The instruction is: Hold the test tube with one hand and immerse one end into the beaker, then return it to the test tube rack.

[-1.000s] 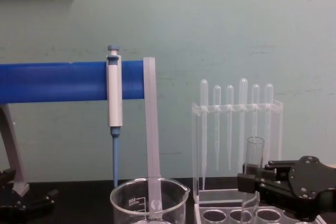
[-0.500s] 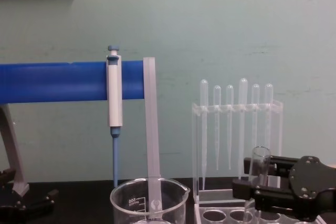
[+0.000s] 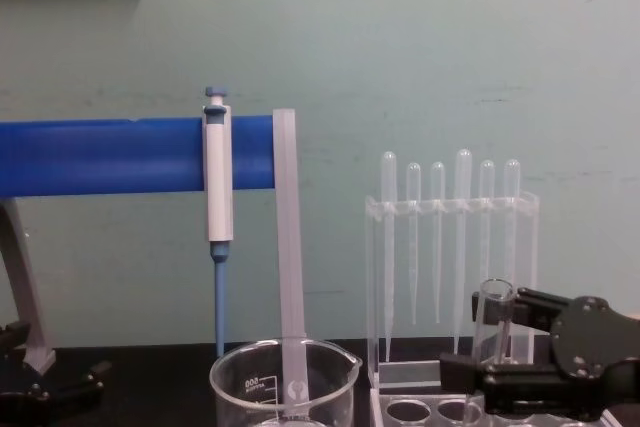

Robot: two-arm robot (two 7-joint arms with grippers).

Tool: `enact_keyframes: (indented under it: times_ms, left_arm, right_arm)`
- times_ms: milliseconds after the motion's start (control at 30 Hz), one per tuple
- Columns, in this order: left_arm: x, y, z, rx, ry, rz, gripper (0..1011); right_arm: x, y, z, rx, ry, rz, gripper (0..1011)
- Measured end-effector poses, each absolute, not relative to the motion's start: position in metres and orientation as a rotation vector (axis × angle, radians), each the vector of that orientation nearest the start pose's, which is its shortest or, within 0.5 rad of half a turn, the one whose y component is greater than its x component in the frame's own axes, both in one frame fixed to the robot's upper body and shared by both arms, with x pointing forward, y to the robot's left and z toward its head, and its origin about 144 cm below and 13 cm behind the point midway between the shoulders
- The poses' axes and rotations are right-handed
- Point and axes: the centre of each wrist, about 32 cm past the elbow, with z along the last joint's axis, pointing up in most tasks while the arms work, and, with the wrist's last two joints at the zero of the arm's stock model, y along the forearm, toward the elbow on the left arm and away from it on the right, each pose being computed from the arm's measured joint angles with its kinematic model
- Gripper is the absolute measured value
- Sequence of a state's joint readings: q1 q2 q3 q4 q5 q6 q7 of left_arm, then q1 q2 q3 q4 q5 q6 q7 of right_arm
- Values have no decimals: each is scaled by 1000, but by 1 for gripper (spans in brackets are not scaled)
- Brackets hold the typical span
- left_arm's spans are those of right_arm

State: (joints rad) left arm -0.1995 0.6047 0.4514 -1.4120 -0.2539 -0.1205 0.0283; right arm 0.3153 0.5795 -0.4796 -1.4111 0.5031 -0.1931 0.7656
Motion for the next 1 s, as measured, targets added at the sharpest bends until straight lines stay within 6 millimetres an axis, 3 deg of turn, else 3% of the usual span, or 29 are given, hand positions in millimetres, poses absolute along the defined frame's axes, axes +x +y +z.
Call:
enact_keyframes:
  times_ms: [633,1000]
  left_arm:
    - [489,310,1140,305,-285,1248,1000]
    - [489,310,1140,305,-285,1248,1000]
  right_arm:
    - [510,-284,1217,2,-338,-489,1002]
    - [479,-300,1202,90,-386,-783,1002]
